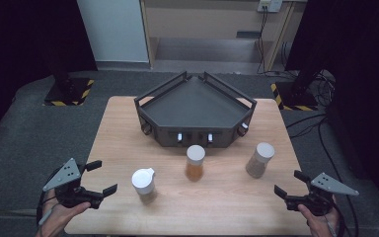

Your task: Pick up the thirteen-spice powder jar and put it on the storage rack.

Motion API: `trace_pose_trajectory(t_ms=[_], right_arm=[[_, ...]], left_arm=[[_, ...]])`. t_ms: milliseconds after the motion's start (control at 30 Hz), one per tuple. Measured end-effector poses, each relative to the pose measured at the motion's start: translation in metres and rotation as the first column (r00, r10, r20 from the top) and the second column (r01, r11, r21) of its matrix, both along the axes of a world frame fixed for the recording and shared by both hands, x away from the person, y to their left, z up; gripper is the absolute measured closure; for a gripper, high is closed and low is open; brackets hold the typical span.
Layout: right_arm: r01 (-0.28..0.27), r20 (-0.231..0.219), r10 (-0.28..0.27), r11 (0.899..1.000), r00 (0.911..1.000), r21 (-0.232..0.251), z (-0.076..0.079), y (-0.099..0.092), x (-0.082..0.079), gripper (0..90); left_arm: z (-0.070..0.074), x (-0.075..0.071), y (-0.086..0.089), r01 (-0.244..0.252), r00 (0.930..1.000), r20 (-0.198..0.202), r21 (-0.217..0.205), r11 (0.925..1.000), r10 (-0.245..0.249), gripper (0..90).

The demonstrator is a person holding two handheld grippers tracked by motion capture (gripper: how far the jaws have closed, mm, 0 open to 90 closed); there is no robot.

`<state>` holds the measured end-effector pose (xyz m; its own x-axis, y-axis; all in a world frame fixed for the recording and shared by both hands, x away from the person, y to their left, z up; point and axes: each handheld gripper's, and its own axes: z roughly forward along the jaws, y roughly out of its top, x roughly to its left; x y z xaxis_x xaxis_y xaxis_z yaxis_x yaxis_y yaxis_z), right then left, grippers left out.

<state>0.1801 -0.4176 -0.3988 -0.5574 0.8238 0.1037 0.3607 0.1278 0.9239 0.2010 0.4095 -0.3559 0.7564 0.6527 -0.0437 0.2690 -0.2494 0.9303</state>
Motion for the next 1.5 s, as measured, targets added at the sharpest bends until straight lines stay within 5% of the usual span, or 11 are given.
trace_pose_trajectory(t_ms=[833, 1500], right_arm=[[-0.011, 0.000, 0.011, 1.000, 0.9999, -0.013, 0.001, 0.001, 0.000, 3.0], [-0.014, 0.000, 0.014, 1.000, 0.9999, -0.013, 0.001, 0.001, 0.001, 3.2]], left_arm=[[0.019, 0.028, -0.024, 0.113, 0.9908, -0.084, 0.075, 0.9908, -0.106, 1.9], [0.017, 0.050, -0.056, 0.138, 0.9821, -0.146, 0.121, 0.9831, -0.119, 2.3]])
